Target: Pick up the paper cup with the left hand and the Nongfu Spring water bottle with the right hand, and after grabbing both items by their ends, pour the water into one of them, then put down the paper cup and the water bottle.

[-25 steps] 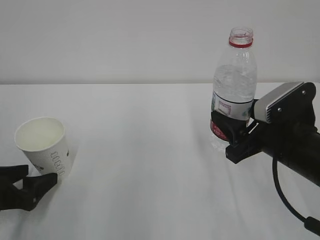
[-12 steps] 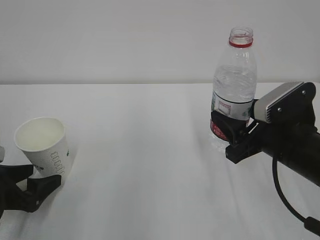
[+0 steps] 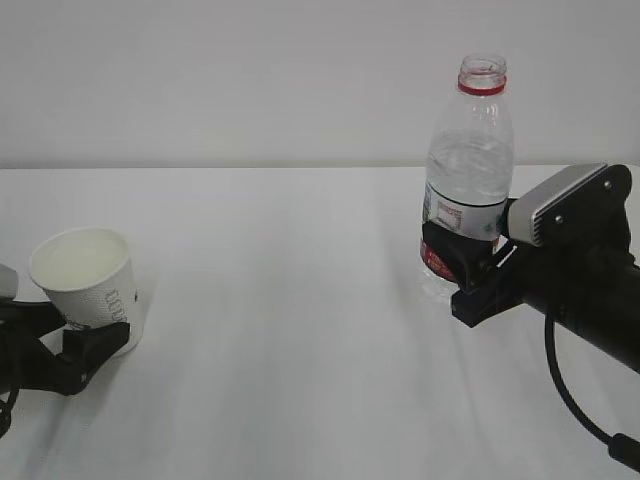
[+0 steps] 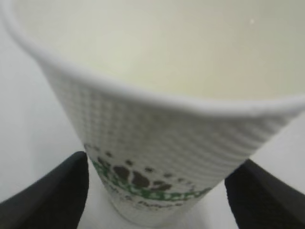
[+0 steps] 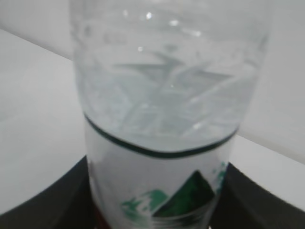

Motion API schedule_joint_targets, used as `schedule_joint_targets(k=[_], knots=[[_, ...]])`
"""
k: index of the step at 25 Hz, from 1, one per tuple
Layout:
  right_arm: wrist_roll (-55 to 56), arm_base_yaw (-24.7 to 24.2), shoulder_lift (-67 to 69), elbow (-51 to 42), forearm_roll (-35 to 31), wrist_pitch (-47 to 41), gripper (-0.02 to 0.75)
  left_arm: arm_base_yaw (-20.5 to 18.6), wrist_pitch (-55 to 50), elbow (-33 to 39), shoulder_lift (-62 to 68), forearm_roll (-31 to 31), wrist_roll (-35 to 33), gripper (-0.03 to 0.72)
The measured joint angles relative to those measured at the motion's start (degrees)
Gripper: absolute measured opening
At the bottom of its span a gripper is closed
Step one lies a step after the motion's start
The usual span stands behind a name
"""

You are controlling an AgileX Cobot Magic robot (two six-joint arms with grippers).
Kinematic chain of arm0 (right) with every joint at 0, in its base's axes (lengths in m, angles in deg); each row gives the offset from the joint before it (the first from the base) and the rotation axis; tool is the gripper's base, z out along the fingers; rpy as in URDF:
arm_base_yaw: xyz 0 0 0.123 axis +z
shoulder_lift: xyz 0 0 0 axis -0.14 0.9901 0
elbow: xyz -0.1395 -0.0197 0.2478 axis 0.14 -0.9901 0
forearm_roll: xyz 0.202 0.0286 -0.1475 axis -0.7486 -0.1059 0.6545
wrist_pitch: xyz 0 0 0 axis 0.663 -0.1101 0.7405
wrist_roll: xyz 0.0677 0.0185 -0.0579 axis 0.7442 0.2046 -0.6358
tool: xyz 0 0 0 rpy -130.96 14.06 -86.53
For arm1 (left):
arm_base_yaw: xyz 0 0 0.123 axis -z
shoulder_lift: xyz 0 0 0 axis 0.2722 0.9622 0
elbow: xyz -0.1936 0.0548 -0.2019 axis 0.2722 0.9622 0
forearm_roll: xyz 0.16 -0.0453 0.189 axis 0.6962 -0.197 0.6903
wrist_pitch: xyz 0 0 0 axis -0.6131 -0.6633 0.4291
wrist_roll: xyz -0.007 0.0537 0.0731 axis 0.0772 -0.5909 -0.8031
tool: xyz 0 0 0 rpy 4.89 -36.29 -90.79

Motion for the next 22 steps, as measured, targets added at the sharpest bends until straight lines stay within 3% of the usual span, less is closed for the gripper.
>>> schedule_joint_targets(k=[15, 22], knots=[[0.0, 0.0, 0.0, 0.0, 0.0, 0.0, 0.452, 0.0, 0.0, -4.03, 0.91, 0.58, -0.04, 0.645], [0.0, 0.0, 0.0, 0.0, 0.0, 0.0, 0.452, 0.0, 0.0, -4.03, 0.91, 1.04, -0.04, 0.557]])
